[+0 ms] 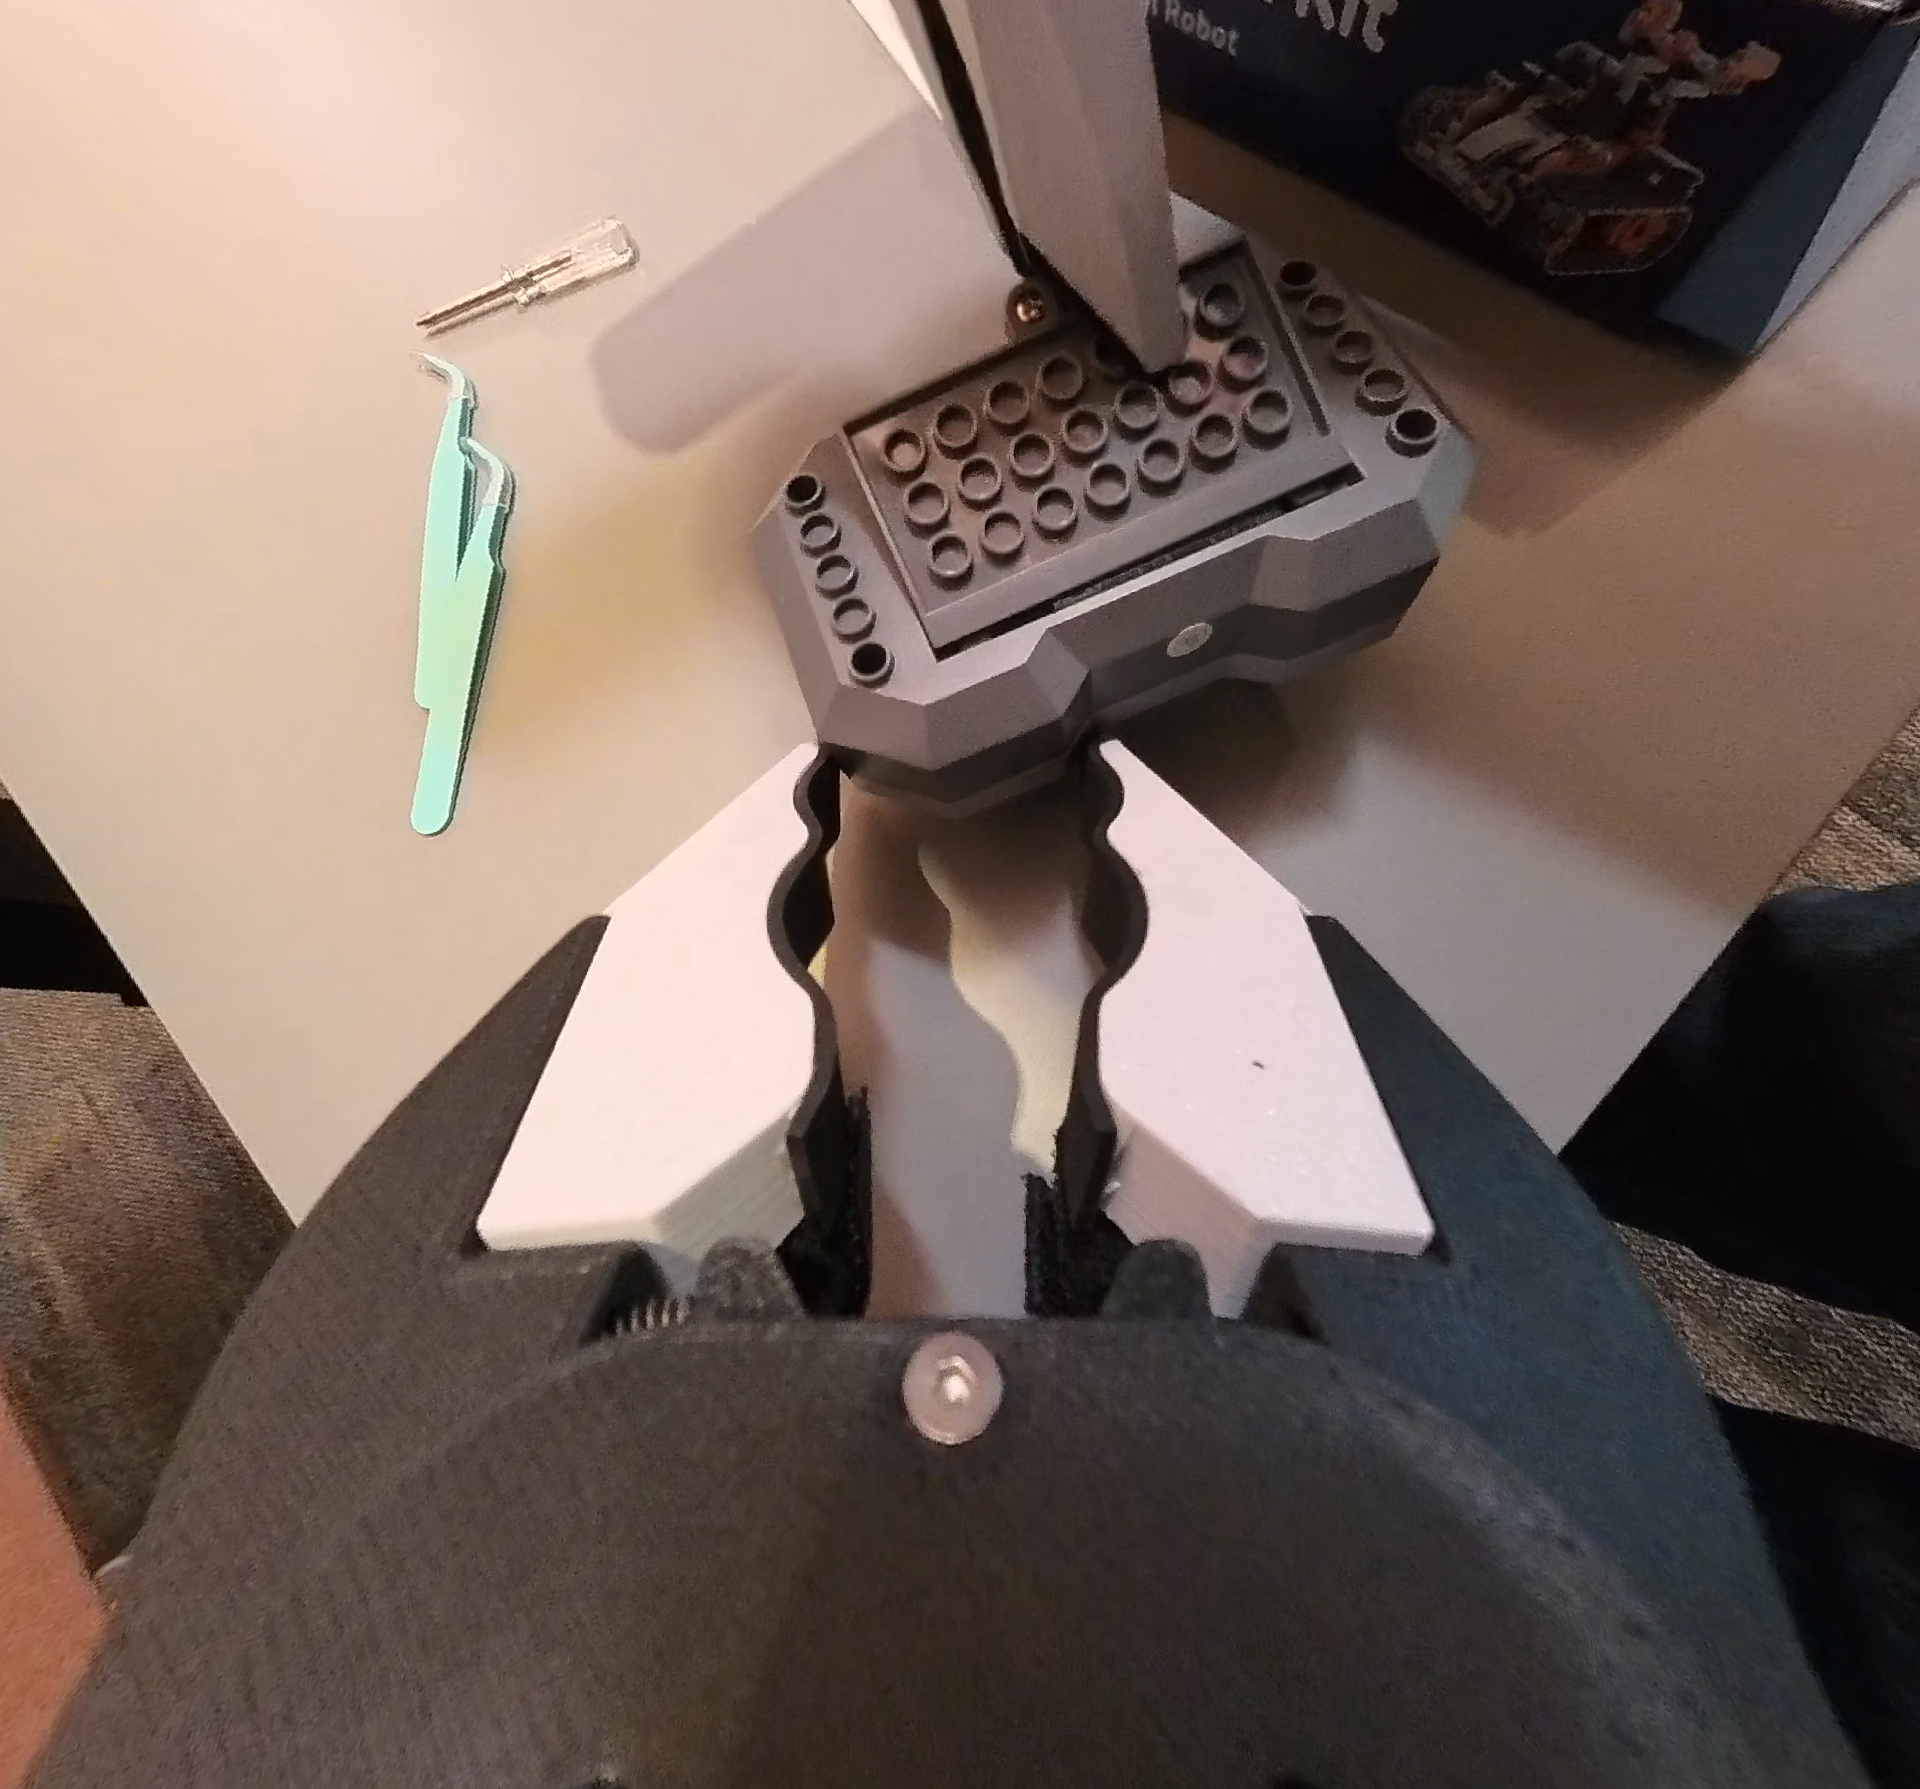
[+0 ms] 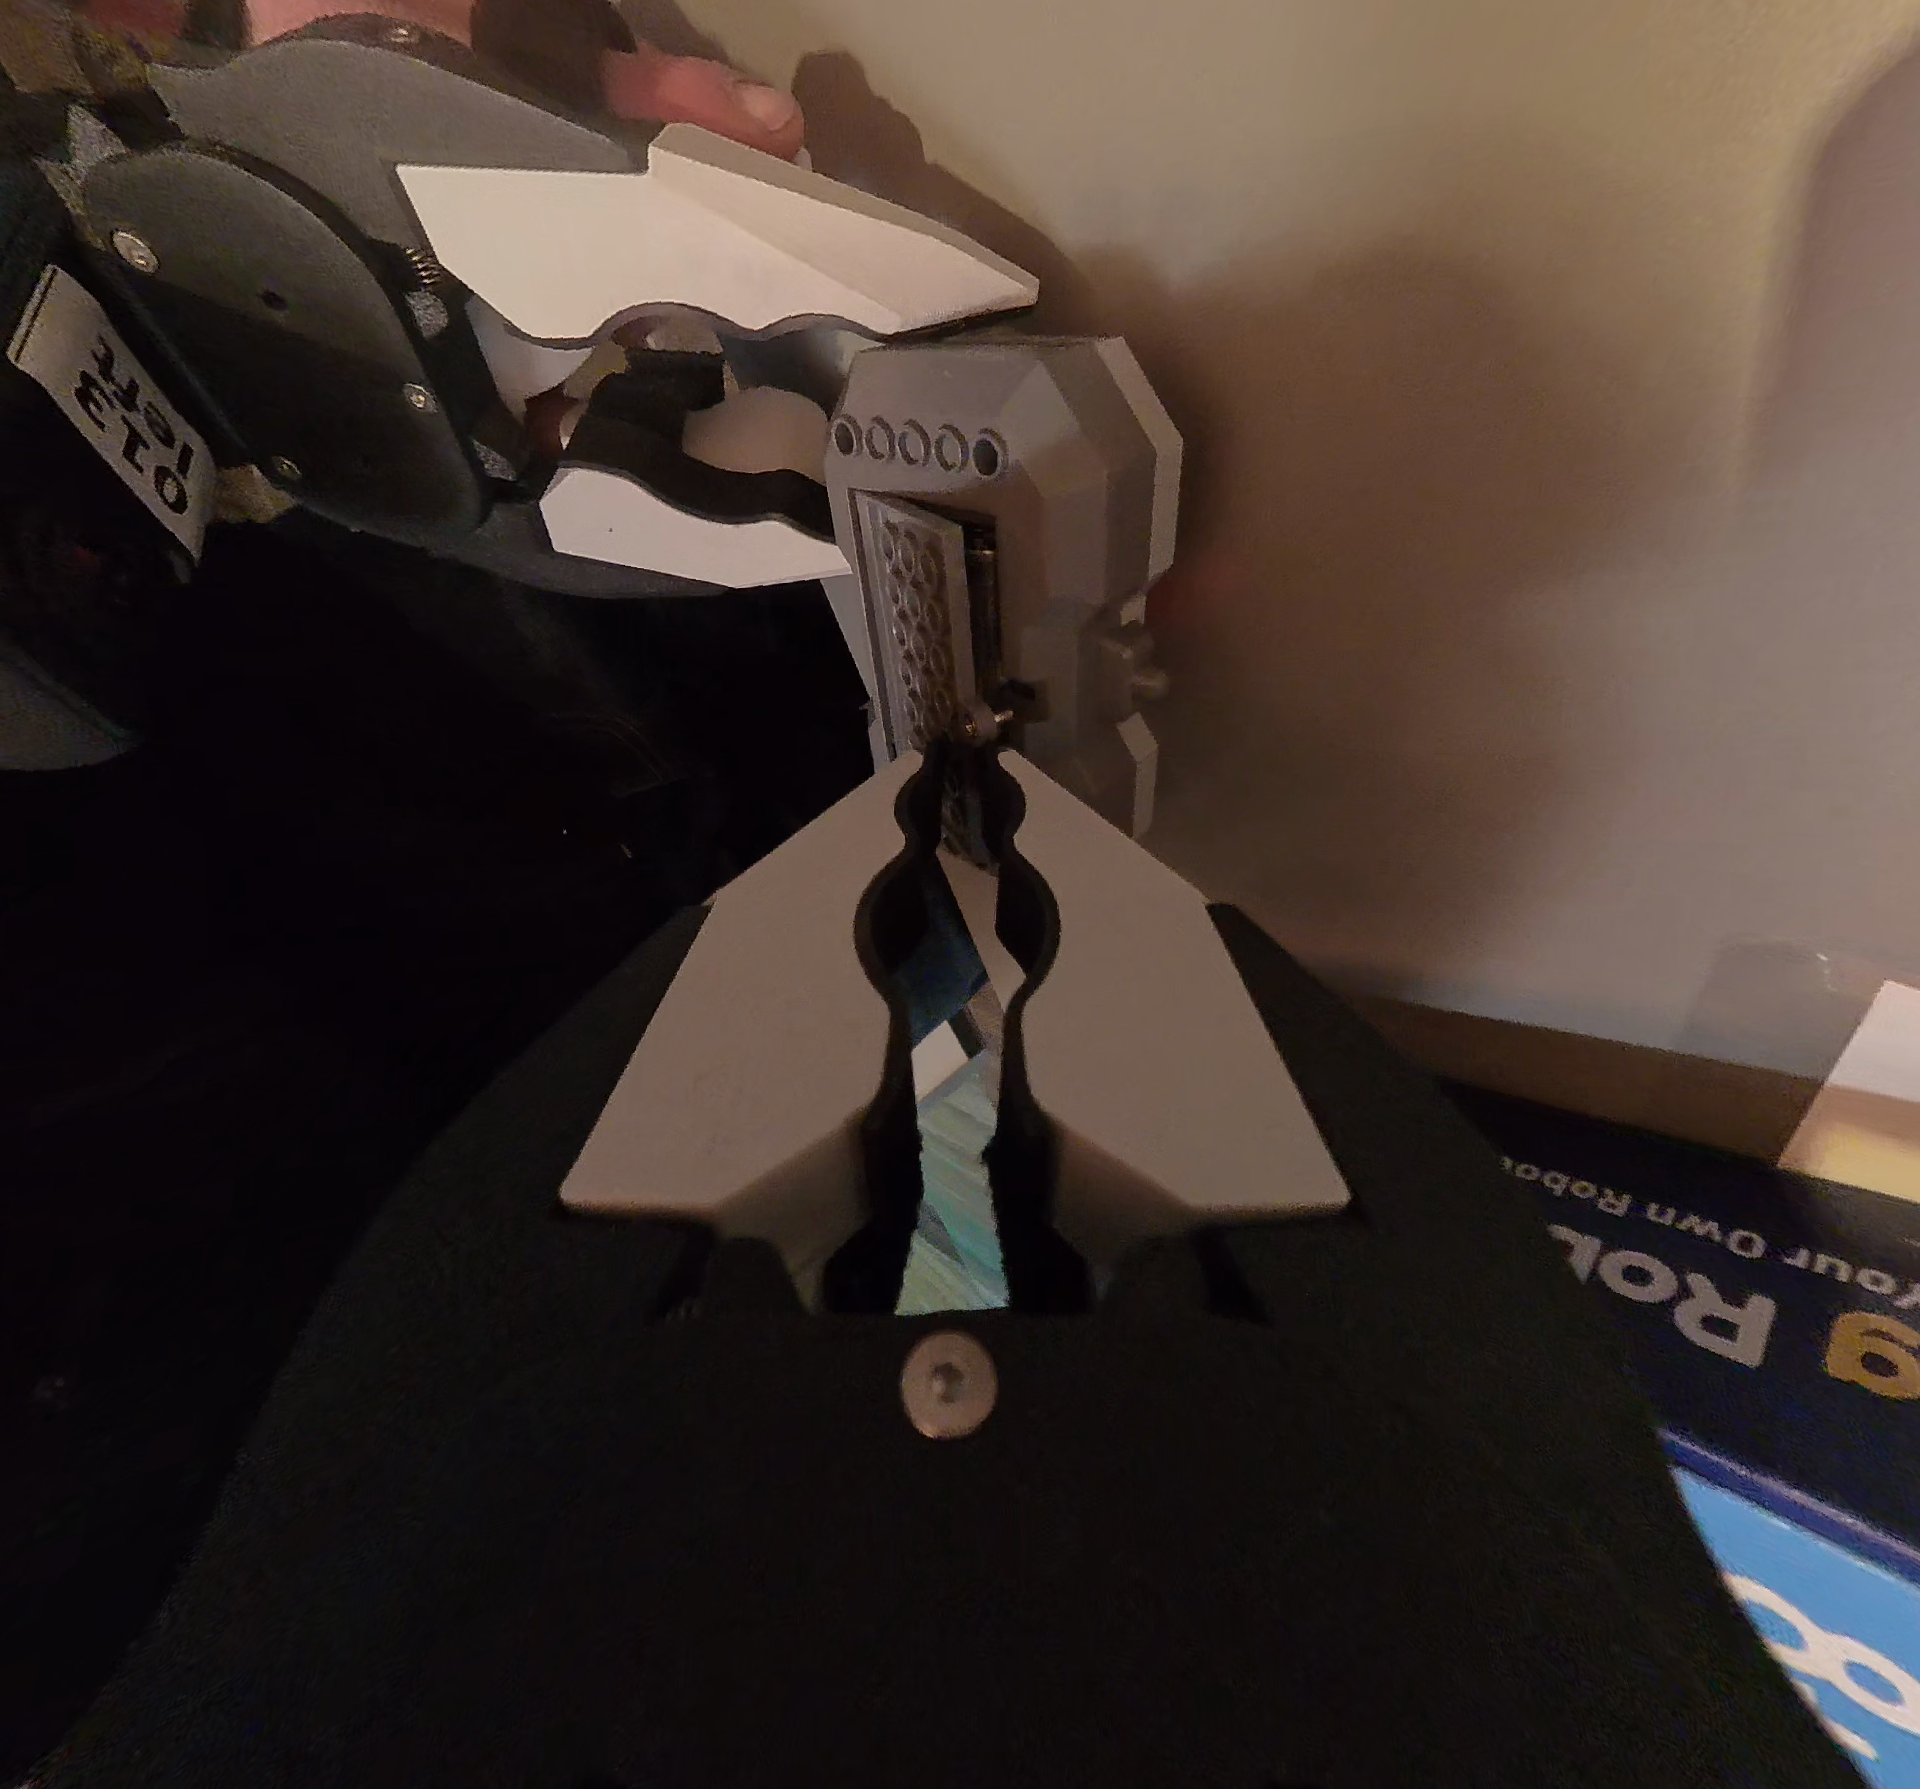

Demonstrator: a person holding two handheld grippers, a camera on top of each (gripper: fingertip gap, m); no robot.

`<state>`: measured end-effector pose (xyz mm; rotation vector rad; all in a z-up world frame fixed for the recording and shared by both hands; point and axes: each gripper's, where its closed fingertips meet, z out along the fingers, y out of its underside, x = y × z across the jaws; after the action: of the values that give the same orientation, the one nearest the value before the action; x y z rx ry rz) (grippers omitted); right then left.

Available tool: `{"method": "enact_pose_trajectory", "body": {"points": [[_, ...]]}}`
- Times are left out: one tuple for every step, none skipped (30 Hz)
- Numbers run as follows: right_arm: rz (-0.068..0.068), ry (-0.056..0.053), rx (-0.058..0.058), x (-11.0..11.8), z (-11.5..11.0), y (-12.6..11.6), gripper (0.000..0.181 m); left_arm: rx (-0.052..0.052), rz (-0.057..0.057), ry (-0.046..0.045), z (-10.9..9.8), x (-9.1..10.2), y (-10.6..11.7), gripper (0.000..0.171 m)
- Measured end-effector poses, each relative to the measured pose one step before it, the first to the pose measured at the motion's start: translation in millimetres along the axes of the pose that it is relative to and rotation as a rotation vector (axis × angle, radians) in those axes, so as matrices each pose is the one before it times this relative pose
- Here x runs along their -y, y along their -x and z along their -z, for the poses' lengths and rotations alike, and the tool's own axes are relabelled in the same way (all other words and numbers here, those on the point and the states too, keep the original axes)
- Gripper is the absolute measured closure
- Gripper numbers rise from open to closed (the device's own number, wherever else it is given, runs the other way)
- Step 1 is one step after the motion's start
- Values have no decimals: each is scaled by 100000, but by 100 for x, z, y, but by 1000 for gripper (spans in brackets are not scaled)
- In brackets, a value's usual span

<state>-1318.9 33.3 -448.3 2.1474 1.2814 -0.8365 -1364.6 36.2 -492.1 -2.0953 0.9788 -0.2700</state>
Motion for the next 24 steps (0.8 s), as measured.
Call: {"method": "enact_pose_trajectory", "body": {"points": [[294,-1587,-634,81,-48,61,177,259,65,344,-2,-58,71,128],[-390,-1909,-200,64,-67,106,177,20,998,790,-17,-123,76,129],[-511,-1737,-391,24,-52,72,177,-256,1913,727,-32,-125,27,130],[-209,-1431,-798,-5,-60,68,178,-267,1537,432,-9,-84,-8,128],[-212,-1232,-760,-25,-91,94,178,518,137,114,35,-39,42,126],[-161,-1257,-1059,24,-91,99,178,172,173,211,17,-79,-41,125],[773,-509,-1451,-37,-135,159,178,403,295,379,0,-92,-4,124],[1078,-41,-1310,-61,-155,181,178,262,-546,376,9,-93,-14,122],[94,-442,-636,25,-183,205,178,-248,-484,735,-30,-128,-51,122],[661,-188,-380,-9,-164,172,179,-501,-50,1132,-64,-164,-21,122],[677,-231,-871,20,-60,60,179,-298,572,816,-30,-92,77,121],[187,-721,-894,106,-30,52,179,543,655,781,4,-70,220,119],[841,-622,-380,57,-98,152,179,-88,486,1118,-31,-93,112,120],[882,-37,-358,-79,-111,155,180,-460,630,1067,-75,-95,25,120],[321,-474,-1560,-41,-41,-73,180,-231,560,496,-42,16,26,119],[-1243,-1326,-184,103,50,-1,180,107,735,785,-48,8,46,121],[-2090,-1039,791,41,39,14,180,-827,1354,1100,-57,-3,-74,124],[-208,28,-1144,-69,43,-224,180,-281,1151,807,-71,53,-19,123],[409,-1219,-1456,182,106,-148,179,-82,842,491,-98,63,-7,125],[329,-607,-446,61,39,-42,180,-716,2118,653,-118,54,3,127],[995,-748,-1469,79,53,-130,180,-212,1495,744,-85,48,130,126],[774,-756,-2069,139,59,-141,179,346,-427,18,-64,89,164,126],[558,-153,-1742,63,-3,-37,179,-754,-13,-405,-59,45,-42,127],[1351,121,-1387,-12,-34,19,180,-367,219,-471,-23,6,21,128]]}}
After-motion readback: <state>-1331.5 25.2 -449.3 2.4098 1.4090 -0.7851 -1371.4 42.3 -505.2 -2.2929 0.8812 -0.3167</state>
